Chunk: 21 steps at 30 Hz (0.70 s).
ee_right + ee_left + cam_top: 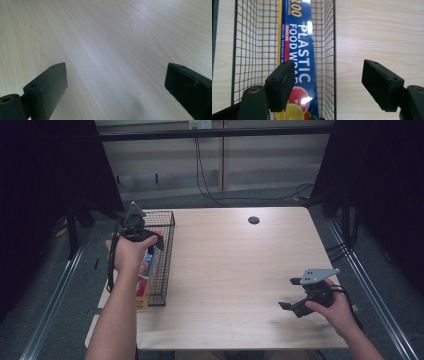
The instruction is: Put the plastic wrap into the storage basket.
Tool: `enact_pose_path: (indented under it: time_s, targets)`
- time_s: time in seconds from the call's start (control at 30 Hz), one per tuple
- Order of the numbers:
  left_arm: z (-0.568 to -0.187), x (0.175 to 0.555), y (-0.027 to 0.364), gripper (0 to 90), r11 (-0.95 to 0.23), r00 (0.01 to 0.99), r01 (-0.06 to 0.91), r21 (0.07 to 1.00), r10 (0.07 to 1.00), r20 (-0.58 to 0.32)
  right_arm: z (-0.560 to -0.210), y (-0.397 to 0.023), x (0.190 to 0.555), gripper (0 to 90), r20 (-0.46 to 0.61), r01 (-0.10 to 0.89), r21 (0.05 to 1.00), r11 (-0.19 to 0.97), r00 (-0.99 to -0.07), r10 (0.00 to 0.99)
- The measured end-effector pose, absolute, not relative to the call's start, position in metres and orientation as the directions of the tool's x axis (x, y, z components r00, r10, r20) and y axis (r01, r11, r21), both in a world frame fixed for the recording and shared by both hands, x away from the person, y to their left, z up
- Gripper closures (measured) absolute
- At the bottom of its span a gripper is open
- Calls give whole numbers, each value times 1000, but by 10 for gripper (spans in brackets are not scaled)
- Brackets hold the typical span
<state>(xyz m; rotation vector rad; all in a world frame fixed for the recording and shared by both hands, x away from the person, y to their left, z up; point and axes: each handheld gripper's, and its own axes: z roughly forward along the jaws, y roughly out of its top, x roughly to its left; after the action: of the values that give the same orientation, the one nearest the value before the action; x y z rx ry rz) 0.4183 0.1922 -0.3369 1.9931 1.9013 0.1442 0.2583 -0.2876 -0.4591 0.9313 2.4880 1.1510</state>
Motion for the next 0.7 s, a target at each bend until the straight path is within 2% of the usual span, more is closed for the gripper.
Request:
enact_pose_path:
  time_s: [0.4,0.7]
  targets:
    - [-332,412,174,208,-40,138,928,370,960,-242,-459,-286,258,44,41,445,750,489,-770,637]
    - [-330,407,157,182,-92,204,912,400,948,-246,-458,-286,258,45,38,441,751,491,-772,635]
